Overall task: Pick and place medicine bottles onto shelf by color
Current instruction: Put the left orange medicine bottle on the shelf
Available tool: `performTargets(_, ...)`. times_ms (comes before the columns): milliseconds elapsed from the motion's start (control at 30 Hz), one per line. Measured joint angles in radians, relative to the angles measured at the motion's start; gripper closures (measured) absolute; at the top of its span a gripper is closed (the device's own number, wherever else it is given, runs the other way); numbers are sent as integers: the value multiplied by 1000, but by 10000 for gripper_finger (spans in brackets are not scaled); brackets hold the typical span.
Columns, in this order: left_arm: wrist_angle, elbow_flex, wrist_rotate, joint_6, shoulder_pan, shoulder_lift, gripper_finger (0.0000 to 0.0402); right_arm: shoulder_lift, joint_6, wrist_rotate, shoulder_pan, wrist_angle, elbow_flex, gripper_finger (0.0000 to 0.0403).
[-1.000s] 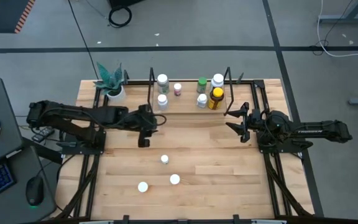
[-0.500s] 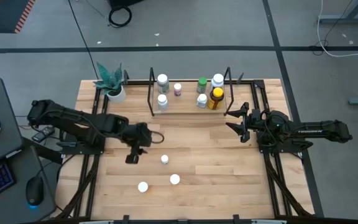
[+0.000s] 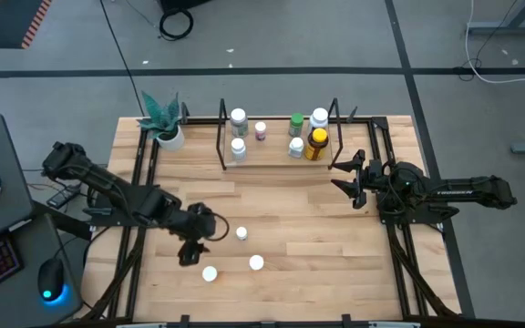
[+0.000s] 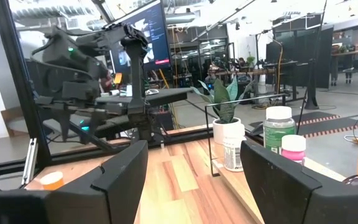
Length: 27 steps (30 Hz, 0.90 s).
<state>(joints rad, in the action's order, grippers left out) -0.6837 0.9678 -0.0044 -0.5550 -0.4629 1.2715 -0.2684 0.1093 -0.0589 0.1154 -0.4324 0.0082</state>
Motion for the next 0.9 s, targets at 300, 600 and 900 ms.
performTargets(300, 42, 0, -130, -284, -174, 46, 188, 0, 0, 0, 0, 0, 0, 138)
performTargets(600, 25, 14, -138, -505, -284, 129, 171, 0, 0, 0, 0, 0, 0, 138)
performTargets(900, -32, 17, -53, -646, -354, 235, 174, 0, 0, 0, 0, 0, -1, 138)
